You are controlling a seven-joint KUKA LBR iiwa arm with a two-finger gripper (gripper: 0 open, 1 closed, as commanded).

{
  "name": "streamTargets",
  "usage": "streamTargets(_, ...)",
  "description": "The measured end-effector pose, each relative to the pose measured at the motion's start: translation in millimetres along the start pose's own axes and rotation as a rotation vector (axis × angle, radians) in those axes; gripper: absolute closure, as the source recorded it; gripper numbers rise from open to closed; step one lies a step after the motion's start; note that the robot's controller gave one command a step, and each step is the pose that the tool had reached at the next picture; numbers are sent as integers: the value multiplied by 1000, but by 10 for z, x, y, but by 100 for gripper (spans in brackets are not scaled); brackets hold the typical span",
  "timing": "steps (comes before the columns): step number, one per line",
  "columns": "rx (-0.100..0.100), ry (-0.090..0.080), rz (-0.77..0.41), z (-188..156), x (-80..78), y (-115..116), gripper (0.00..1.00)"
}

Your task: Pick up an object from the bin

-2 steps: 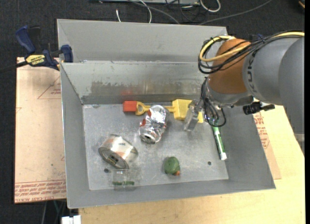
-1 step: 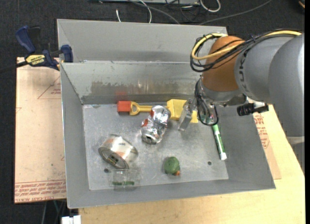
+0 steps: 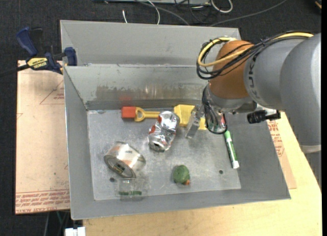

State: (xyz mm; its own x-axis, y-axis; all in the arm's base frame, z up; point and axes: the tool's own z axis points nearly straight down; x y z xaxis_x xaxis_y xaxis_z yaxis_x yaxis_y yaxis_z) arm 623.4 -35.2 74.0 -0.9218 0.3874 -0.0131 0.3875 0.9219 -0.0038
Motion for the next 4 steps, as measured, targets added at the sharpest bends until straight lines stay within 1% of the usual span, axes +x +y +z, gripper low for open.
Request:
streamTargets(1, -5, -6, -69, -15, 191, 396, 100)
streamTargets(2, -6, -9, -77, -17, 207, 410, 100)
streamTargets(3, -5, -6, -75, -279, 394, 401, 100)
streamTargets(4, -11, -13, -13, -122, 87, 357, 100)
